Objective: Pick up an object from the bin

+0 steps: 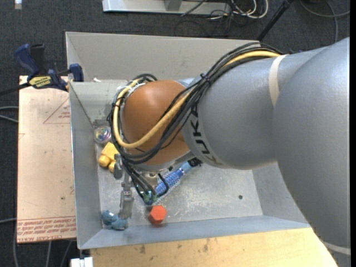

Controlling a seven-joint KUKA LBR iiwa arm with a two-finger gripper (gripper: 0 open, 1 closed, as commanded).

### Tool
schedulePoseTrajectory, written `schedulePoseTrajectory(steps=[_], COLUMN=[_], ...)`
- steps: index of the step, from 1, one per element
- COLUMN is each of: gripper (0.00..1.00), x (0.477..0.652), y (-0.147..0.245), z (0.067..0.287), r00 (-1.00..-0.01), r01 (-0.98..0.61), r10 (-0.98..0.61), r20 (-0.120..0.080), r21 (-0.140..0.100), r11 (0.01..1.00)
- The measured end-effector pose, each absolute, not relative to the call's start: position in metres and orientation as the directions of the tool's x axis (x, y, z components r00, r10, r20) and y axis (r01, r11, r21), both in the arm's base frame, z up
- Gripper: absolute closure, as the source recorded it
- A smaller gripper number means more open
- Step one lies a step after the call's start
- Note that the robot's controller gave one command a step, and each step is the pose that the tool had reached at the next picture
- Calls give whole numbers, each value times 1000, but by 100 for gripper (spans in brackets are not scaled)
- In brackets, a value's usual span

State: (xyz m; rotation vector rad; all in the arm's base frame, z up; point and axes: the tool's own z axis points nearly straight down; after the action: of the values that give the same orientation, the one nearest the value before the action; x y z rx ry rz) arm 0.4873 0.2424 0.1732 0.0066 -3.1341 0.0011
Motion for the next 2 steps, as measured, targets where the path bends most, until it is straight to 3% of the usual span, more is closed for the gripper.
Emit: schedulePoseTrajectory(steps=[1, 2], gripper=[0, 0], x=[547, 511], y=[145, 89], z=[96, 69], r00=[-1000, -919], r01=[7, -395], r10=[7, -395], r20=[4, 2], r21=[-5, 0], r11=[1000, 919])
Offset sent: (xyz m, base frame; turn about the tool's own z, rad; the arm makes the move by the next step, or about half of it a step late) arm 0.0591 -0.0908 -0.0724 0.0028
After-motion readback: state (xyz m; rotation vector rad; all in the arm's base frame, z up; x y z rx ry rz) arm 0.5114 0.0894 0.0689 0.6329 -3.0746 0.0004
